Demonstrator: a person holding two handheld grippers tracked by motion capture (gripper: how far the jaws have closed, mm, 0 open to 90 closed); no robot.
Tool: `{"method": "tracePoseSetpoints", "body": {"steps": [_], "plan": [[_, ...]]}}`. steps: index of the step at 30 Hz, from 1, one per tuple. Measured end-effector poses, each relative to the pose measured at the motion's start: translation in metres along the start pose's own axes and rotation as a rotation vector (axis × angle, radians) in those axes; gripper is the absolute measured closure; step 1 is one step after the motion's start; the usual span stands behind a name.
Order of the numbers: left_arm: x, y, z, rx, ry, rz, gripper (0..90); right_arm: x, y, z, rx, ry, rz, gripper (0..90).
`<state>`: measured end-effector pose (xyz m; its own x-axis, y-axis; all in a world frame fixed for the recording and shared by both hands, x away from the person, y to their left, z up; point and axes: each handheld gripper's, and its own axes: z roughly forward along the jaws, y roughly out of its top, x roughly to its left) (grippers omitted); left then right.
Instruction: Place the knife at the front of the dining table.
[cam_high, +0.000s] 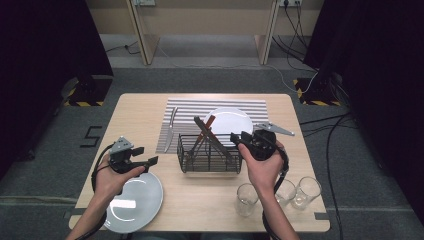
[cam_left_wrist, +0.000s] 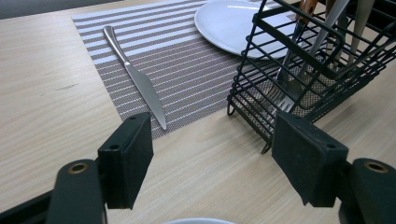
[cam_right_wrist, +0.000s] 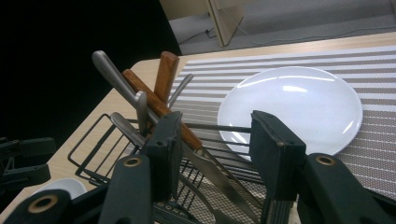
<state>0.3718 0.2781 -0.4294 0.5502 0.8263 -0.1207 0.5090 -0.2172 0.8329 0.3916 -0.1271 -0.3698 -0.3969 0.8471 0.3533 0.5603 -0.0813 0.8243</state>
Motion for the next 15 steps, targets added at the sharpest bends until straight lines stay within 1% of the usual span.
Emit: {"method": "tracePoseSetpoints", "body": {"steps": [3, 5, 9, 10, 15], "plan": [[-0.001, -0.005, -0.005, -0.017, 0.001, -0.003, 28.7, 0.004, 0.001, 0.001, 0.002, 0.007, -0.007, 54.2], [-0.003, -0.01, -0.009, -0.018, 0.007, 0.008, 28.7, 0.005, 0.001, 0.001, 0.005, 0.013, -0.01, 54.2], [-0.005, -0.019, -0.014, -0.032, 0.005, 0.001, 28.7, 0.008, 0.001, 0.003, 0.008, 0.017, -0.019, 54.4], [-0.006, -0.024, -0.016, -0.039, 0.005, -0.005, 28.7, 0.01, 0.001, 0.004, 0.011, 0.022, -0.02, 54.5], [-0.006, -0.035, -0.02, -0.056, 0.002, -0.025, 28.7, 0.017, 0.001, 0.007, 0.021, 0.032, -0.034, 54.8]]}}
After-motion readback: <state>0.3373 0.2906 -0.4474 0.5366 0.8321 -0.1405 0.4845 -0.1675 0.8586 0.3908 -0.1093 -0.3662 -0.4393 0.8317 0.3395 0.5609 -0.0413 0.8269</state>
